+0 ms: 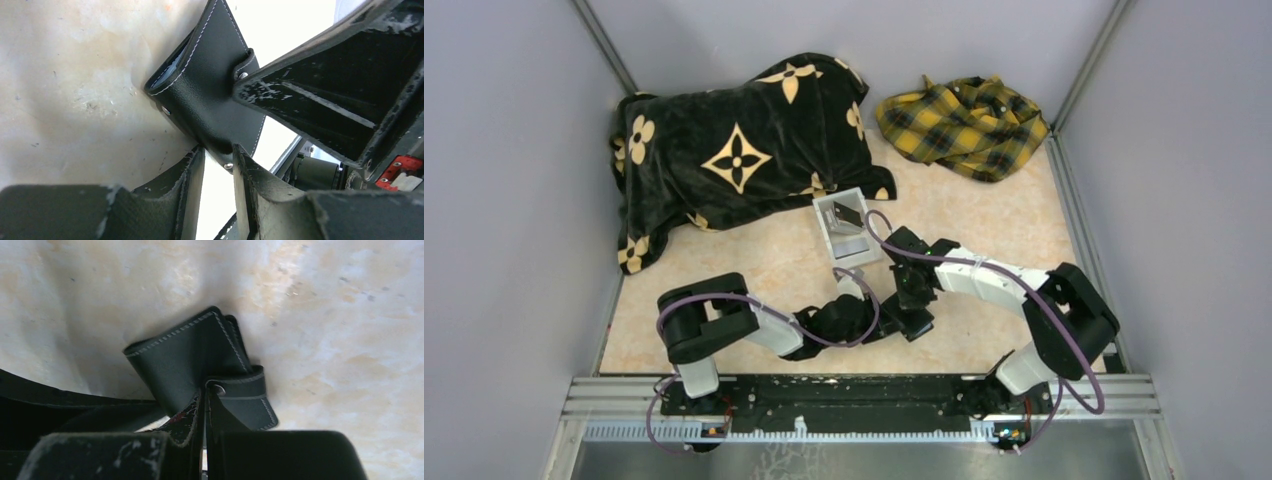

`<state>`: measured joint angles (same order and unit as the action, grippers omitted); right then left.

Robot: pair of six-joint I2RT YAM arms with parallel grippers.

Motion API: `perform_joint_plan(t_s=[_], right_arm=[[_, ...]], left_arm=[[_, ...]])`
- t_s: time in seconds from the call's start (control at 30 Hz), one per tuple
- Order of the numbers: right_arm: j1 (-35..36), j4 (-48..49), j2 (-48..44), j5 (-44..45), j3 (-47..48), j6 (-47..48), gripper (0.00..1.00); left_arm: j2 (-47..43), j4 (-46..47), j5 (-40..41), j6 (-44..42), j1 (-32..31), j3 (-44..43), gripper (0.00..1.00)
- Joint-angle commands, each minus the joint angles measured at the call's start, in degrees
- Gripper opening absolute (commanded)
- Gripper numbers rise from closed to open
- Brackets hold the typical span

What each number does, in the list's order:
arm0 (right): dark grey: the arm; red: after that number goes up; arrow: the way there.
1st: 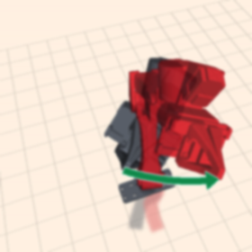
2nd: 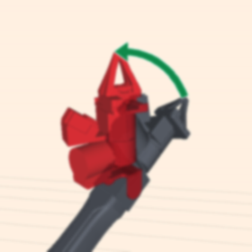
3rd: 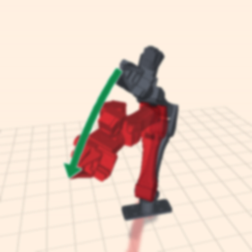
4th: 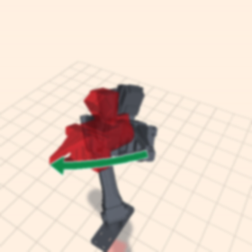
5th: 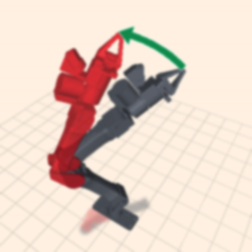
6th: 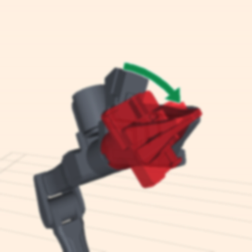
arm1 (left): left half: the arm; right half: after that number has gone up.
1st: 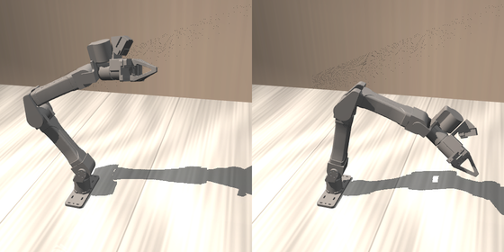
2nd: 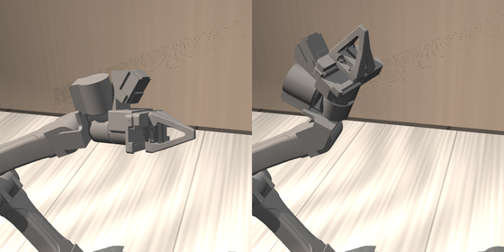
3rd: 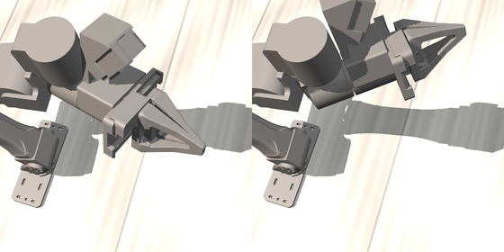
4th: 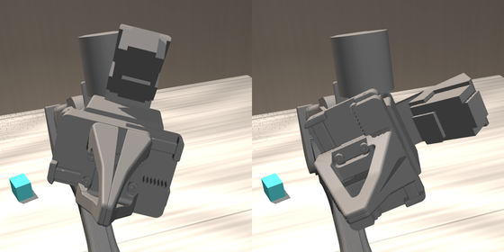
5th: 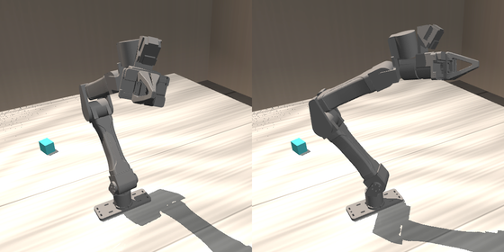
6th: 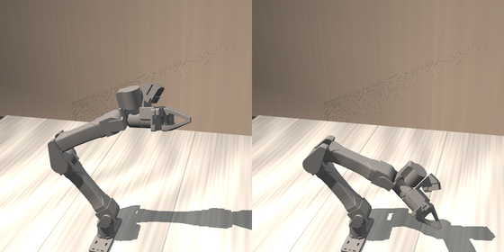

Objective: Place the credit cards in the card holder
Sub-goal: Close the card holder at the center of the board.

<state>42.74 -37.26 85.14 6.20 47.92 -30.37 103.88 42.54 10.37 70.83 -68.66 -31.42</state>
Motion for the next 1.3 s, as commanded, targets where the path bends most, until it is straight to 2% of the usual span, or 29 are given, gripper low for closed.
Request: perform_joint_plan(t_s=[0.0, 0.2, 0.4, 0.57, 0.7, 1.27], right_arm=[[-1.5, 6.8, 11.8, -3.2, -3.7, 0.5, 0.0], [-1.6, 7.5, 17.4, -5.3, -3.2, 0.4, 0.0], [-1.6, 7.5, 15.4, -2.8, -3.4, 0.2, 0.01], [-1.6, 5.7, 7.0, 1.4, -0.7, 2.3, 0.23], [-1.6, 5.9, 3.1, 2.3, 1.8, 4.3, 0.31], [-1.6, 10.2, -8.3, -6.2, 1.7, 4.5, 0.29]], left_arm=[[6.4, -17.7, -1.7, -3.9, 1.4, 3.5, 0.37], [7.6, -15.5, -4.2, -3.9, 3.5, 4.9, 0.36], [7.9, -12.9, -5.4, -4.7, 4.5, 5.6, 0.37], [6.3, -11.6, -4.5, -5.4, 4.4, 5.9, 0.49], [3.3, -12.9, -1.8, -5.8, 3.9, 5.7, 0.57], [-9.3, -27.5, 7.6, -5.3, 1.1, 4.0, 0.58]])
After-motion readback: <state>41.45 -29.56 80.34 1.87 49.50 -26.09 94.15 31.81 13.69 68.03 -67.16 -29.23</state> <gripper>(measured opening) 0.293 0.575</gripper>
